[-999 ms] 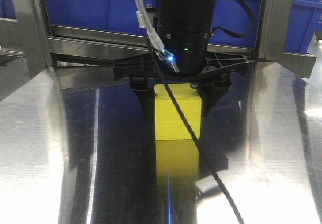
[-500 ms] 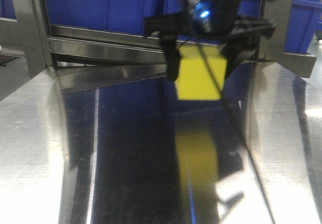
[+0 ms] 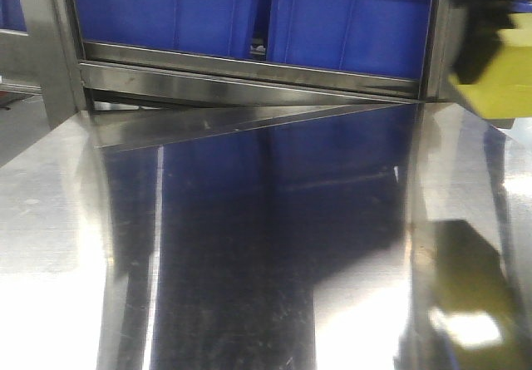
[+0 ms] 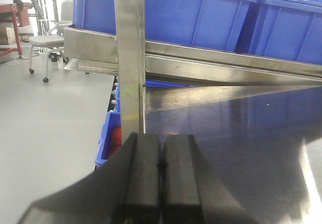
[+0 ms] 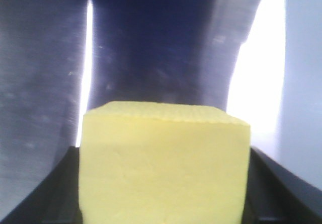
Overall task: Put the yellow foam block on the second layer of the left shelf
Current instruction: 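Close the right gripper on the cube and lift it, then retract the right arm holding the cube away from the shelf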
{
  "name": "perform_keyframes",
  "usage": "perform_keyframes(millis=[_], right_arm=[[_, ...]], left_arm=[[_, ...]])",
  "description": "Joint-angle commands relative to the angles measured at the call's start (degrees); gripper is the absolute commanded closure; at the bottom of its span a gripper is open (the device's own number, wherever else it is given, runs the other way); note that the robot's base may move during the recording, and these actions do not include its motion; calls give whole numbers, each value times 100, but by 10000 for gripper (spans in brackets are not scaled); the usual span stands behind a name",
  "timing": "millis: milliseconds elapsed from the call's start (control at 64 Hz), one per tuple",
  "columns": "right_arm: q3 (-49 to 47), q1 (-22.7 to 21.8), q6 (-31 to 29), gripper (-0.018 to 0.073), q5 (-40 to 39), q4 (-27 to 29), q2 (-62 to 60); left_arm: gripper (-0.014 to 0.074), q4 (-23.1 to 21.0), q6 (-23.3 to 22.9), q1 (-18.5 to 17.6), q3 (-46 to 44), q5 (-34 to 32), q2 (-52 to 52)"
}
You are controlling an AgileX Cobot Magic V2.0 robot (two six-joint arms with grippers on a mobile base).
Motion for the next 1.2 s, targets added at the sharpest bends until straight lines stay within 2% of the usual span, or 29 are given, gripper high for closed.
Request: perform_keyframes(millis=[0, 125, 359, 671, 906, 1187], right_arm=[[371, -330, -115, 204, -578, -23, -799], [1054, -561, -119, 204, -759, -28, -1587], [2033, -577, -119, 204, -1044, -56, -3323], [2411, -577, -119, 204, -954, -332, -5413], [2411, -577, -119, 204, -960, -457, -6260], [2411, -577, -119, 204, -954, -457, -6332]], left_arm=[[460, -42, -22, -18, 148, -477, 21], [460, -42, -22, -18, 148, -477, 21], [460, -42, -22, -18, 148, -477, 21], [460, -42, -22, -18, 148, -477, 21], [460, -42, -22, -18, 148, -477, 21], [460, -42, -22, -18, 148, -477, 21]])
